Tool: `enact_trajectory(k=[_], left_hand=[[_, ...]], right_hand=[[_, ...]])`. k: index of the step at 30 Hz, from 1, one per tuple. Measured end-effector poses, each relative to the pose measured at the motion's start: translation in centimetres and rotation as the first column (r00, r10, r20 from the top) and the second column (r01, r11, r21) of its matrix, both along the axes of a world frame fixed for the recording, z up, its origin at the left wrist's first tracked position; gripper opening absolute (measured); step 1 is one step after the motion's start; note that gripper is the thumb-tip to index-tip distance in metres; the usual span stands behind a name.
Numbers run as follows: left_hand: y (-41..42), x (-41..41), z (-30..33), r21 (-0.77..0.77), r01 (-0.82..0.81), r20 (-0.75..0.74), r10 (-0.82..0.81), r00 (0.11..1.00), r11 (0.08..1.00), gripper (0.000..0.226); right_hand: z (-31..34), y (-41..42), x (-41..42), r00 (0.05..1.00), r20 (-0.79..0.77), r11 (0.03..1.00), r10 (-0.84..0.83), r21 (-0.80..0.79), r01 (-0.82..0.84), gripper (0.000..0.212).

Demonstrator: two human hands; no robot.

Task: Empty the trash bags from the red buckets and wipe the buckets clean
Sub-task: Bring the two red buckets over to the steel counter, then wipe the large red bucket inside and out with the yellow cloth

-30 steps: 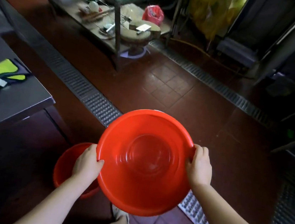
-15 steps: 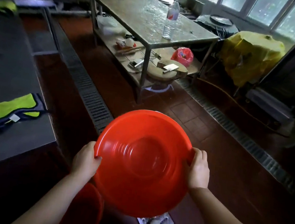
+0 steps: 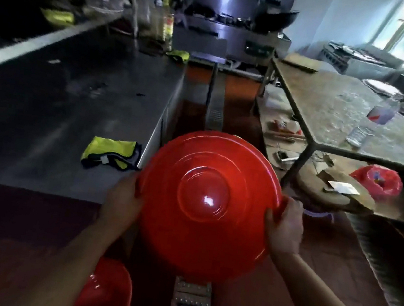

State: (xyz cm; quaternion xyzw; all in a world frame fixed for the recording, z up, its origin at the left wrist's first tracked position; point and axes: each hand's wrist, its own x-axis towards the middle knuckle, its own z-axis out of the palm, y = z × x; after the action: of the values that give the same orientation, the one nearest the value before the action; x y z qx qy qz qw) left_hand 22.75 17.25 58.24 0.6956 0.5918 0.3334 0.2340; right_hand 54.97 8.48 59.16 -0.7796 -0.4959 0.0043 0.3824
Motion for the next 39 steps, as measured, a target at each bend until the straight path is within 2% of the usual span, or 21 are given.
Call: enact_trajectory(k=[9,16,22,27,33,37,39], left_hand=[[9.0,-7.4,4.3,0.091,-0.365,0.123,0.353,0.927,0.927,0.045],[16.1,-15.5,3.9,0.06,-0.555,0.175,0.539,0.824,0.829,0.046],[18.4,-21.3,3.1,0.071,-0.692,0.184,0.673,0.717,0.718,0.04],[18.1,-24.7,1.2,0.02,-0.831,0.195,0.813,0.549,0.556,0.04],[18.5,-25.5,-0.7,0.012,-0.962,0.203,0.942,0.268,0.271,0.032],[19.9,-24.5,-2.0,-0.072,-0.991,0.256,0.962,0.092,0.114,0.046],[20.6,-23.8,-2.6,-0.111,-0.992,0.255,0.967,0.029,0.059,0.049]], right_hand=[[4.3,18.4,-6.5,0.966,0.013,0.94,0.259,0.226,-0.255,0.04],[6.9,32.2,-16.1,0.909,0.019,0.895,0.416,0.17,-0.412,0.039],[7.2,40.3,-24.3,0.797,0.096,0.777,0.596,0.18,-0.603,0.038],[6.8,46.0,-31.7,0.631,0.123,0.609,0.766,0.175,-0.773,0.041],[6.5,51.8,-39.2,0.404,0.146,0.375,0.903,0.19,-0.907,0.039],[7.2,55.4,-42.6,0.241,0.142,0.212,0.96,0.189,-0.959,0.038],[7.5,56.9,-43.6,0.124,0.116,0.1,0.985,0.194,-0.976,0.039]])
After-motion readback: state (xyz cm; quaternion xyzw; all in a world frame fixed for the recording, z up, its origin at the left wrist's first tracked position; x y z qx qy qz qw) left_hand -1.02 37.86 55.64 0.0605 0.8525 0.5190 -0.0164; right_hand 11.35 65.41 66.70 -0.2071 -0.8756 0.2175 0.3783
